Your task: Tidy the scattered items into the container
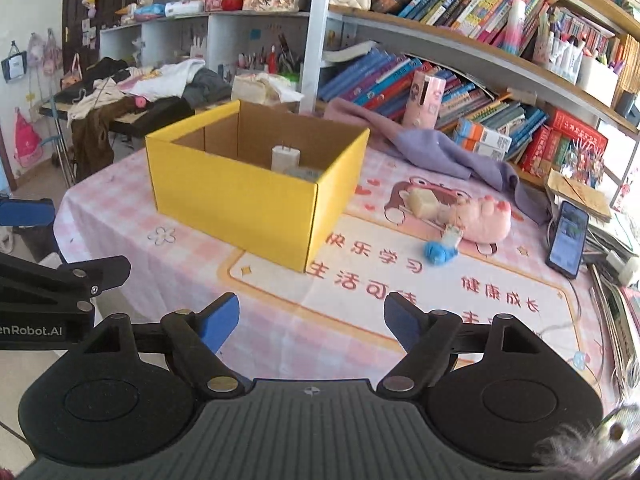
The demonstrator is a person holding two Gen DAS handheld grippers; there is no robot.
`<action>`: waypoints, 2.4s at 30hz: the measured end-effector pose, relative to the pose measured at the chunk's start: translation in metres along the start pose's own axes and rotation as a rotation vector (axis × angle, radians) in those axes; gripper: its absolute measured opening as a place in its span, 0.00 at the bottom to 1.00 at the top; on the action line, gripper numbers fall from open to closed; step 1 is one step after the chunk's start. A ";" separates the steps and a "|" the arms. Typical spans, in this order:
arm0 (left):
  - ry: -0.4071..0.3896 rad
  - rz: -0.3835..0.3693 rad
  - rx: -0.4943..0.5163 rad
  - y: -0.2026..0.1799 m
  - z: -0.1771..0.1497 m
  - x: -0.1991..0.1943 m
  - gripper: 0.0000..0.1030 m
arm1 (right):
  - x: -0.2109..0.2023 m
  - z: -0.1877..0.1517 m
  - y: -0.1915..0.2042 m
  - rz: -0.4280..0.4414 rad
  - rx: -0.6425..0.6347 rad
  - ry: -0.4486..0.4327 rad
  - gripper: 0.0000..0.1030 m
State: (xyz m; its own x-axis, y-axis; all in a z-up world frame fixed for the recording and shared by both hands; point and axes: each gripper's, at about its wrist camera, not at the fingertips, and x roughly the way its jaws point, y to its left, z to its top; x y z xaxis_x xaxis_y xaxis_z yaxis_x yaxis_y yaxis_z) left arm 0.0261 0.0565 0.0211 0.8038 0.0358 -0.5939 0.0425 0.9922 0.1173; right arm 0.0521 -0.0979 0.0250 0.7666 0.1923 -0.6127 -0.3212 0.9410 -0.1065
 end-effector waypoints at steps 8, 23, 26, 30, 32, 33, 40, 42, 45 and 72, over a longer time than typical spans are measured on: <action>0.035 -0.047 0.010 -0.010 -0.004 0.007 0.90 | -0.001 -0.013 -0.006 -0.020 0.008 0.042 0.82; 0.119 -0.133 0.028 -0.034 -0.007 0.024 0.90 | 0.000 -0.028 -0.031 -0.096 0.042 0.114 0.86; 0.135 -0.151 0.043 -0.043 -0.006 0.028 0.90 | 0.001 -0.031 -0.039 -0.115 0.060 0.127 0.86; 0.148 -0.178 0.057 -0.054 -0.005 0.030 0.90 | -0.001 -0.035 -0.050 -0.132 0.082 0.137 0.86; 0.153 -0.187 0.068 -0.060 -0.005 0.031 0.90 | -0.002 -0.037 -0.055 -0.137 0.093 0.141 0.86; 0.155 -0.191 0.073 -0.062 -0.005 0.031 0.90 | -0.003 -0.038 -0.057 -0.140 0.097 0.143 0.86; 0.164 -0.238 0.104 -0.085 -0.001 0.034 0.90 | -0.007 -0.045 -0.074 -0.162 0.117 0.152 0.86; 0.163 -0.254 0.120 -0.094 0.000 0.035 0.90 | -0.009 -0.048 -0.081 -0.173 0.130 0.156 0.86; 0.164 -0.276 0.144 -0.107 0.001 0.037 0.90 | -0.011 -0.053 -0.093 -0.189 0.153 0.162 0.86; 0.084 -0.334 0.175 -0.185 0.050 0.088 0.90 | 0.019 -0.047 -0.189 -0.221 0.252 0.130 0.81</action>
State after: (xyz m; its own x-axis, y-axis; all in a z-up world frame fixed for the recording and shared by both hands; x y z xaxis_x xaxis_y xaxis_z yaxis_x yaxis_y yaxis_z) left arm 0.1187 -0.1299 -0.0130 0.6772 -0.2692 -0.6848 0.4006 0.9155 0.0362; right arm 0.1016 -0.2855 -0.0032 0.7196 -0.0455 -0.6929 0.0045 0.9981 -0.0610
